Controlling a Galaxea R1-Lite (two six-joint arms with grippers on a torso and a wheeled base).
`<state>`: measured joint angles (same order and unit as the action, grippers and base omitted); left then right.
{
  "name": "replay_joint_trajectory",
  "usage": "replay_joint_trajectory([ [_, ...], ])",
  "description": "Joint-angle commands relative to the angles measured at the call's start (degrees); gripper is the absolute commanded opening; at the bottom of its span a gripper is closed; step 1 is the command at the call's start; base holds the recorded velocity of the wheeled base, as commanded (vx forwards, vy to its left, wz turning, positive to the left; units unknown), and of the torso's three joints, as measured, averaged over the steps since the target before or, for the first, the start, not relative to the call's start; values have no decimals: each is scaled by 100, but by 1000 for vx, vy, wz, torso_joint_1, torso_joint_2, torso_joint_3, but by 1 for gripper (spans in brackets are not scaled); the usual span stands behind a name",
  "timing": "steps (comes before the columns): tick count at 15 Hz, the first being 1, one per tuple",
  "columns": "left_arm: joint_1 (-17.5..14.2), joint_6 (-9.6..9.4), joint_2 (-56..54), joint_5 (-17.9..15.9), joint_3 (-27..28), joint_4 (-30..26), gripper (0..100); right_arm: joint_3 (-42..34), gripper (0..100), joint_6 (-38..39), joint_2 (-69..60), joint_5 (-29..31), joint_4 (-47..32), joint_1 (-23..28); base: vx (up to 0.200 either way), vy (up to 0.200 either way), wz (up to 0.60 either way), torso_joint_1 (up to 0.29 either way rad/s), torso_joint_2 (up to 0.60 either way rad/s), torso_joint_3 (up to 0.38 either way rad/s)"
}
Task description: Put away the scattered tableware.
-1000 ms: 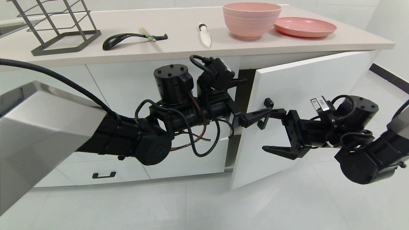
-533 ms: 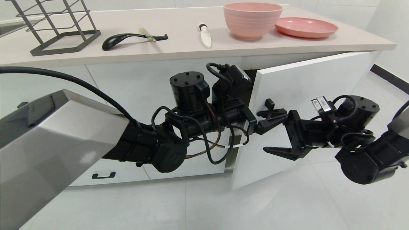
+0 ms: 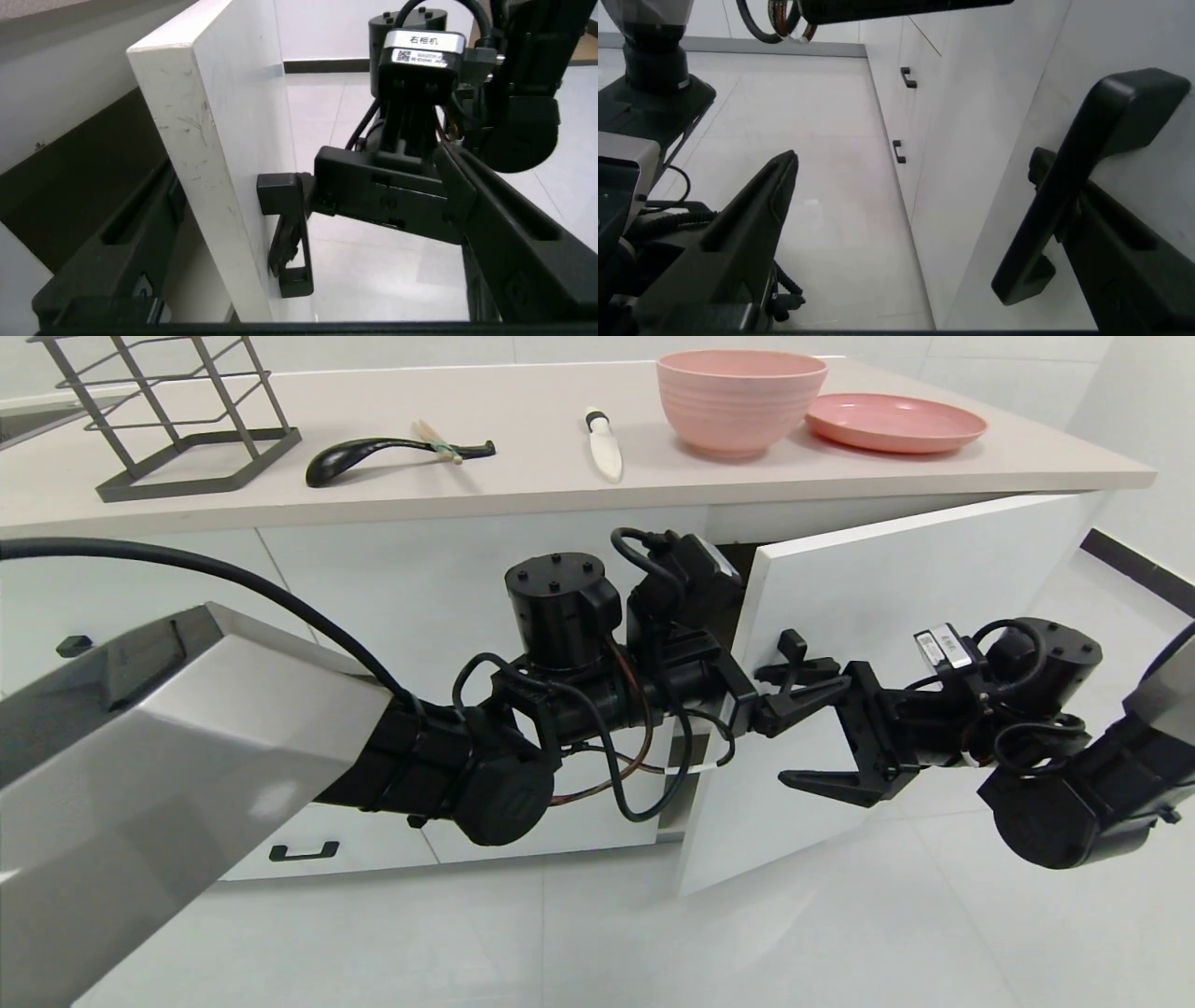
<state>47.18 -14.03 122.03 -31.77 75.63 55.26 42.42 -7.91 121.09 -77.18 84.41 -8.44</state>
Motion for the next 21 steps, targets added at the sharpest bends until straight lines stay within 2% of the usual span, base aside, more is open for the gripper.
replay_joint_trajectory([
  [1, 37, -3, 5, -31, -4, -6, 100, 3, 100, 9, 73, 168, -30, 220, 0, 0, 0, 0, 0, 0],
  [4, 46, -3, 14, -31, -4, -6, 100, 29, 100, 9, 249, 168, -3, 466, 0, 0, 0, 0, 0, 0],
  [9, 90, -12, 32, -31, -66, -6, 100, -305, 100, -9, -15, 186, 41, 492, 0, 0, 0, 0, 0, 0],
  [13, 160, -12, 23, -49, -207, 81, 100, -1834, 100, -237, -1105, 731, 41, 562, 0, 0, 0, 0, 0, 0],
  [16, 222, -3, 23, -40, -242, 90, 100, -2678, 100, -325, -2133, 731, 32, 879, 0, 0, 0, 0, 0, 0],
  [18, 257, -3, 32, 4, -251, 90, 100, -3100, 100, -343, -2678, 731, 32, 896, 0, 0, 0, 0, 0, 0],
  [19, 283, 50, 32, 66, -242, 81, 100, -3583, 100, -474, -3118, 739, -3, 888, 0, 0, 0, 0, 0, 0],
  [21, 257, 164, 32, 206, -242, 108, 100, -3935, 100, -510, -3715, 739, -3, 861, 0, 0, 0, 0, 0, 0],
])
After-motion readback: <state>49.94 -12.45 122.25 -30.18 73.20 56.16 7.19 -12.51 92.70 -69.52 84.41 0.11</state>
